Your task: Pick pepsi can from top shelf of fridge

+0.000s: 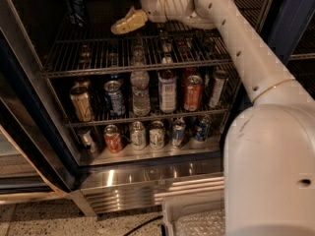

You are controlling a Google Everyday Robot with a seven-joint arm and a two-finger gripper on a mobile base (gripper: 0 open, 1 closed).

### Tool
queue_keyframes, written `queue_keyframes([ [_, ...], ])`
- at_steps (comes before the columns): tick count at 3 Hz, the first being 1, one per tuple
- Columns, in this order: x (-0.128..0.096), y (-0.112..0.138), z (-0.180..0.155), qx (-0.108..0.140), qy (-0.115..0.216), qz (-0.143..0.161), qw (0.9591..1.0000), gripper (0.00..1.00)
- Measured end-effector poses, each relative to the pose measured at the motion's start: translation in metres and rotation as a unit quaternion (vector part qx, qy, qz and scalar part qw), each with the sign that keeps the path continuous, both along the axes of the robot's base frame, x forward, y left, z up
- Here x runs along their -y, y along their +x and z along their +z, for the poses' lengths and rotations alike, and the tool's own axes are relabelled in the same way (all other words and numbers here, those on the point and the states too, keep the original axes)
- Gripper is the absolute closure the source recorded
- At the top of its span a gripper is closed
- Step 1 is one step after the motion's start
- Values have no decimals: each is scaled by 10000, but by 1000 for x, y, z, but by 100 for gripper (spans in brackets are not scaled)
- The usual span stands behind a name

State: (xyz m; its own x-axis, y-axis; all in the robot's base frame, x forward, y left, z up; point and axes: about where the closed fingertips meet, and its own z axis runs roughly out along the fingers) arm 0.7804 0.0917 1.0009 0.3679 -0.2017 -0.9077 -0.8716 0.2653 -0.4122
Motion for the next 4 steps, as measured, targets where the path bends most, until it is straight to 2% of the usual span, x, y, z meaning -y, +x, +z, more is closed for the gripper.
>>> queue_keyframes([
  [2, 0, 1, 7, 36, 69, -65, 9999, 0],
  [3, -16, -3, 6, -90, 429, -92, 9990, 0],
  [4, -33, -10, 5, -319, 837, -320, 9955, 0],
])
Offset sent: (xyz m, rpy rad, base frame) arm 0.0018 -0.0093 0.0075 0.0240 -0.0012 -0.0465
